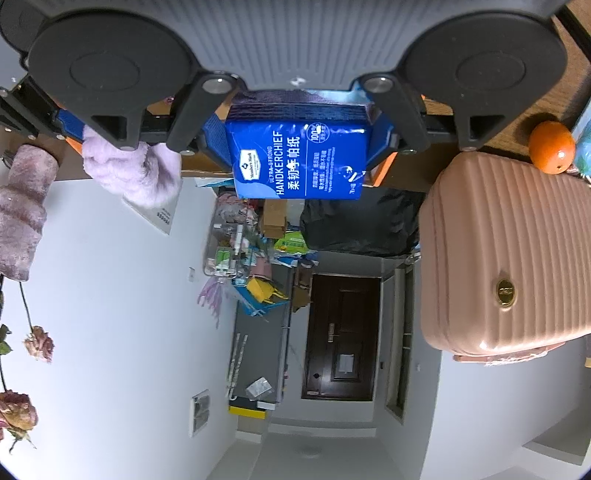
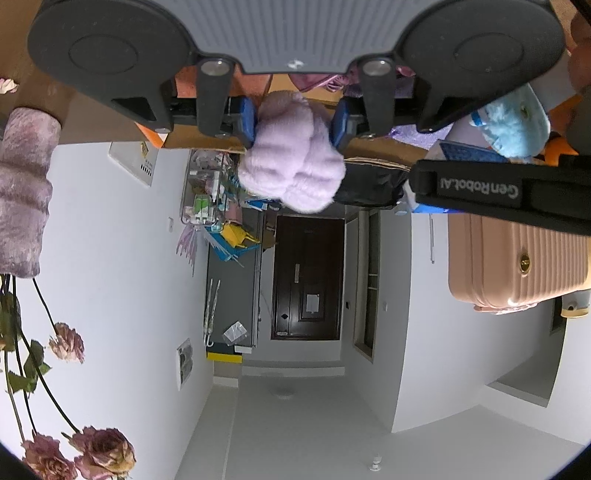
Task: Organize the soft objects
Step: 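Open both grippers to drop the handkerchief pack and headband into the box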
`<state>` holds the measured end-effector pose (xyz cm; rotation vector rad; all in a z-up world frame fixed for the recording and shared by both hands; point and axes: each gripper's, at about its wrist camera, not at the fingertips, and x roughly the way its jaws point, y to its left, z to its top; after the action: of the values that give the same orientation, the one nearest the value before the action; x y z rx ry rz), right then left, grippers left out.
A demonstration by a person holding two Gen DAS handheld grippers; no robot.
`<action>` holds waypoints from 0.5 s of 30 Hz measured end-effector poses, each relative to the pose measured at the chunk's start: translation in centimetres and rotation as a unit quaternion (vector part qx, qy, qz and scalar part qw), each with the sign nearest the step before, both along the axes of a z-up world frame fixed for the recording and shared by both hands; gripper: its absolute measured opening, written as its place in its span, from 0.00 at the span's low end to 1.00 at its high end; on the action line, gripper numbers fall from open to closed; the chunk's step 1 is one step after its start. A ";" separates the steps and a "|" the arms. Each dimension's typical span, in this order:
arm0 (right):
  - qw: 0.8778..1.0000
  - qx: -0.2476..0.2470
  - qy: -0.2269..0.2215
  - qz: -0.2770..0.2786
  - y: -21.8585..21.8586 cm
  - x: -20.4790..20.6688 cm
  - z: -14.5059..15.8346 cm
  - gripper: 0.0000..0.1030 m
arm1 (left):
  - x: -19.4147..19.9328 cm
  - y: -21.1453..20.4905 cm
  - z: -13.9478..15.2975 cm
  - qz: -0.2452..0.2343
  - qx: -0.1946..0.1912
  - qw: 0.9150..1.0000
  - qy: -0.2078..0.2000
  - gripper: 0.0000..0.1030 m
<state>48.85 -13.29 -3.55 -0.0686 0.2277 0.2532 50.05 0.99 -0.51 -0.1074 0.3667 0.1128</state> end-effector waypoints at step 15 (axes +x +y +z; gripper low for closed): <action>0.999 0.038 -0.018 -0.013 -1.3 -1.2 0.3 1.00 | -0.8 0.5 0.4 0.036 -0.003 0.999 -0.020 1.00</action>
<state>47.64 -14.58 -3.25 0.0055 0.1819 0.2339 49.26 1.45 -0.15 -0.1295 0.3229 0.1807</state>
